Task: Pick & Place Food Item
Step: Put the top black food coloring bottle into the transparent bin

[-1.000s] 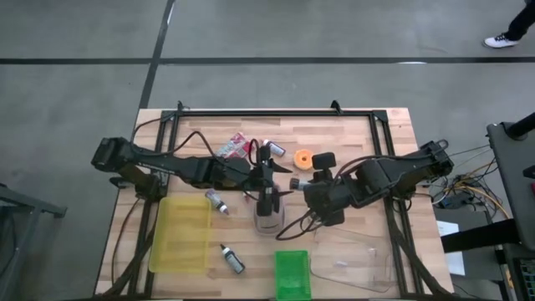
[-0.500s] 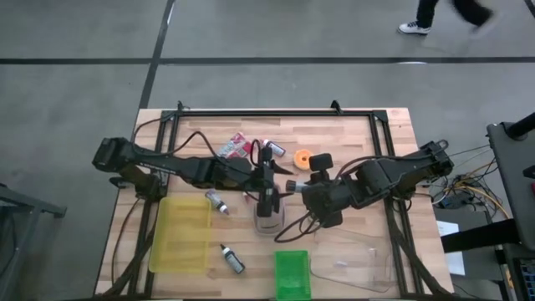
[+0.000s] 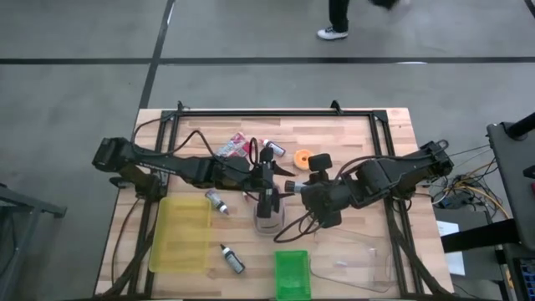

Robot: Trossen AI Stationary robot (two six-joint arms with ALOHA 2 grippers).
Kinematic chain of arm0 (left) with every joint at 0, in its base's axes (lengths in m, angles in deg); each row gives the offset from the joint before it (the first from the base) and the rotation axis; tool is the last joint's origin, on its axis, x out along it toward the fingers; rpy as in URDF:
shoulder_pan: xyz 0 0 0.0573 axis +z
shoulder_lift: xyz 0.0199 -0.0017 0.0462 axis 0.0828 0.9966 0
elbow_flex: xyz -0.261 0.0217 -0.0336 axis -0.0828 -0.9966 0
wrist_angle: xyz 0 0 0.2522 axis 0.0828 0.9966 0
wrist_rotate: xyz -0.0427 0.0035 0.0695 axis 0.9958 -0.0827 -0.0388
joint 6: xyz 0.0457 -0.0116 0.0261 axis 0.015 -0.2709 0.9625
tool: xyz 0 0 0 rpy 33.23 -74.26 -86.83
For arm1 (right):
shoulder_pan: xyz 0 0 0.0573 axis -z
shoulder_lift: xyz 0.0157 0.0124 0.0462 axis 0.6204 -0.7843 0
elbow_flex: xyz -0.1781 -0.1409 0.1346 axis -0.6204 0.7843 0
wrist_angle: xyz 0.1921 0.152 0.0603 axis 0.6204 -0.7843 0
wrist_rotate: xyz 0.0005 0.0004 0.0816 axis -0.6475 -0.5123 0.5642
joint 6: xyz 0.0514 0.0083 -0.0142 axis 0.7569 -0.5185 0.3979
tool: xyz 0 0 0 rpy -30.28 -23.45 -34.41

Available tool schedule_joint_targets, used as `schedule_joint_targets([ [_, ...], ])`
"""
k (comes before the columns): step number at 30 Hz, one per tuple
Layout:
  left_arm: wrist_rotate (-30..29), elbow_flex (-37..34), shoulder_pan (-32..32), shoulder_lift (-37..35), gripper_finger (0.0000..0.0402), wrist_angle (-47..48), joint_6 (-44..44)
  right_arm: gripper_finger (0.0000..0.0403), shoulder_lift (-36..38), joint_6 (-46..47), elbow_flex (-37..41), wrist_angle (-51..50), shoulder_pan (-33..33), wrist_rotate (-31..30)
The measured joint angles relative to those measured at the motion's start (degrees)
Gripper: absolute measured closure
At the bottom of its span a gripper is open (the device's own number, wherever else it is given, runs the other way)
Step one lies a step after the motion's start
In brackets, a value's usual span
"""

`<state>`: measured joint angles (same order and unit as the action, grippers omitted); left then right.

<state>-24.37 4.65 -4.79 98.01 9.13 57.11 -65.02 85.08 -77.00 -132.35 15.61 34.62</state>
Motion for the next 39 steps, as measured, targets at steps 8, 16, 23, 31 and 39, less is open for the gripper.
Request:
schedule_joint_targets([
  [8,0.7,0.0,0.0,0.0,0.0247,0.1,0.2,0.0283,0.0,-1.1,0.0,0.9,0.0,-0.2],
  [16,1.4,0.0,0.0,-0.1,0.0262,0.3,1.5,0.0283,0.0,-1.0,0.1,1.7,0.0,-0.5],
  [23,1.5,0.0,0.0,-0.1,0.0264,1.0,2.5,0.0209,0.0,1.1,0.1,3.5,0.0,-1.3],
  [31,1.3,-0.1,0.0,-0.1,0.0264,1.7,4.3,0.017,0.0,1.3,0.1,2.9,0.0,-2.3],
  [39,-3.1,-0.1,0.0,-1.1,0.0265,4.7,6.1,0.018,0.8,2.0,0.1,2.6,0.0,-3.8],
])
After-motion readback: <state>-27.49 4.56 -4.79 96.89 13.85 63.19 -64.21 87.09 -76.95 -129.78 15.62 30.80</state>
